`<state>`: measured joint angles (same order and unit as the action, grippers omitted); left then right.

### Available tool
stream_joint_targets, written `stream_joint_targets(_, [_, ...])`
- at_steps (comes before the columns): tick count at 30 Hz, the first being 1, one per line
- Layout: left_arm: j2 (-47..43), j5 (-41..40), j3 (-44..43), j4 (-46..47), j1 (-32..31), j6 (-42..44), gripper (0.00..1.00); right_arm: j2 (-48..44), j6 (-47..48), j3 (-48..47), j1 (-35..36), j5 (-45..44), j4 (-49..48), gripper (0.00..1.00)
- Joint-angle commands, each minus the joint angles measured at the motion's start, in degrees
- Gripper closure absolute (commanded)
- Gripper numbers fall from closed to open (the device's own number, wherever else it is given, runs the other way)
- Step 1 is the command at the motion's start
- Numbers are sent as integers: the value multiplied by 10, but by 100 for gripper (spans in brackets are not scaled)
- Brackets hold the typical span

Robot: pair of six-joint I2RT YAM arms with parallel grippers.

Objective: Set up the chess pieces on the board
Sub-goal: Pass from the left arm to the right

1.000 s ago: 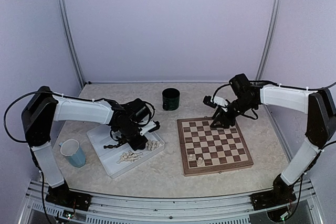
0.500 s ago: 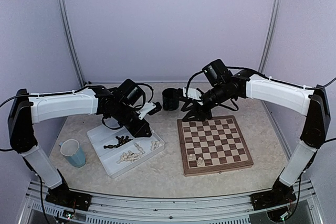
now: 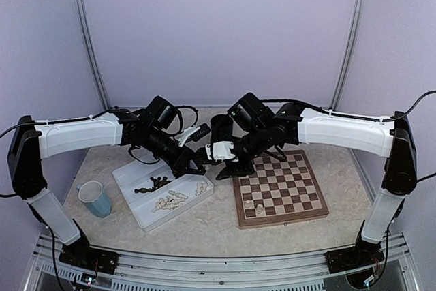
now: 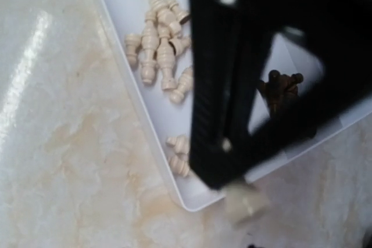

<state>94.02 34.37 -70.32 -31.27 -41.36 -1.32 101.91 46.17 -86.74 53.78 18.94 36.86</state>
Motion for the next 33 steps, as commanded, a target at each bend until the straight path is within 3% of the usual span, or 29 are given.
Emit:
stream_joint_targets(1, [-16,69,2,16,2,-10,100,14,28,-20,18,-68,4,53])
stream_joint_targets(25, [35,121,-11,12,-1,-28,100,40,64,-34,63,-141,-6,58])
stream_joint_targets(33, [33,117,-8,19,-1,-37,99,42,77,-29,75,-147,1,74])
